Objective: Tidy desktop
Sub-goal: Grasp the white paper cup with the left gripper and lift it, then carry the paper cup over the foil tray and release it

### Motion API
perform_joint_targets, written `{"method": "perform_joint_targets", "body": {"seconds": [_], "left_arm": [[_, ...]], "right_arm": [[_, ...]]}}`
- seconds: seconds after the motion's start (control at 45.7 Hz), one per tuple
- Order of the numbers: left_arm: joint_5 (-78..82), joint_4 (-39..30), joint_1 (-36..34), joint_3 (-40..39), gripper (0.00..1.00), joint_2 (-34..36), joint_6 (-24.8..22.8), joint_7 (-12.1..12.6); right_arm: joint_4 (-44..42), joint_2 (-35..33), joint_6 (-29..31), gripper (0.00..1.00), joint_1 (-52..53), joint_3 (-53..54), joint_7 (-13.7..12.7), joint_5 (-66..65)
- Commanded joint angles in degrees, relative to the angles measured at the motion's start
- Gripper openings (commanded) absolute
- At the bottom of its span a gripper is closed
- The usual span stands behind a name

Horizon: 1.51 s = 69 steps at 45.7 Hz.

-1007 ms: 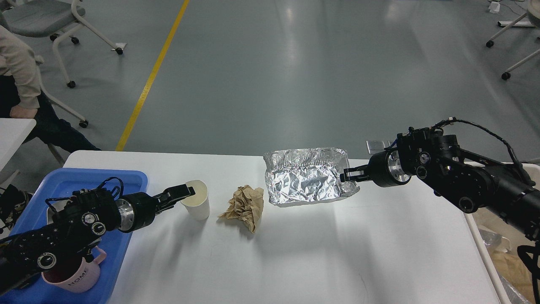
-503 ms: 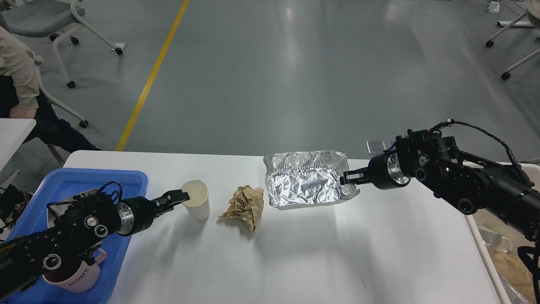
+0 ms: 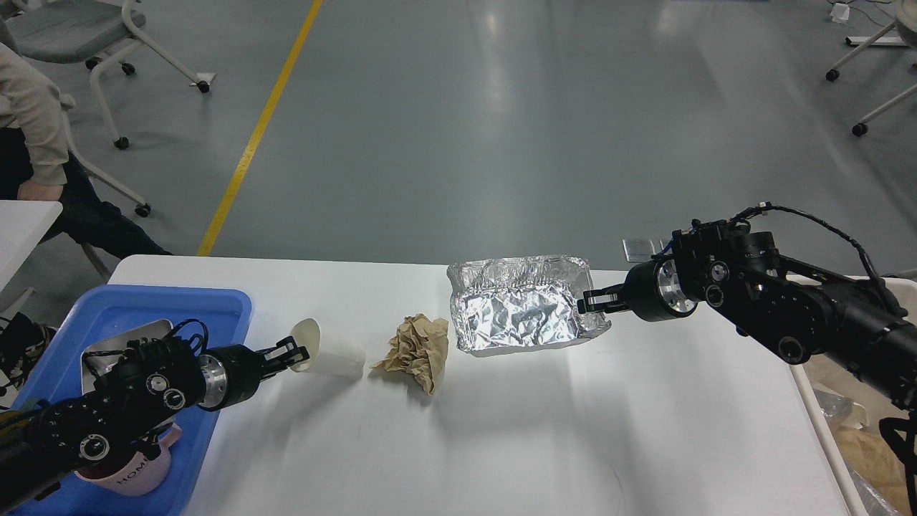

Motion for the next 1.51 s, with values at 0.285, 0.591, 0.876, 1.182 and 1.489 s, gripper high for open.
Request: {"method": "perform_joint_targets", "body": {"seconds": [0.285, 0.591, 0.876, 1.182, 1.489], "left_arm": [[-1.2, -3.3, -2.8, -0.8, 0.00, 6.3, -3.6, -1.0], [-5.3, -15.8, -7.6, -0.8, 0.00, 21.3, -5.8, -1.8], [-7.6, -19.9, -18.4, -0.2, 0.00, 33.2, -13.3, -1.9], [-5.8, -19.3, -30.2, 4.3, 0.00, 24.7, -15.1, -1.1], [-5.8, -14.5, -38.3, 9.9, 0.00, 11.6, -13.5, -0.9]], "right_arm": [[-1.2, -1.9, 0.8, 0.00, -0.1, -0.8, -0.1, 3.8], [-1.4, -1.9, 0.8, 0.00, -0.1, -2.0, -0.1, 4.6], [-1.3, -1.8, 0.8, 0.00, -0.1, -2.3, -0.1, 4.6], [-1.2, -1.8, 0.8, 0.00, -0.1, -2.2, 0.1, 4.9], [-1.0, -1.3, 0.8, 0.00, -0.1, -2.2, 0.1, 5.0]]}}
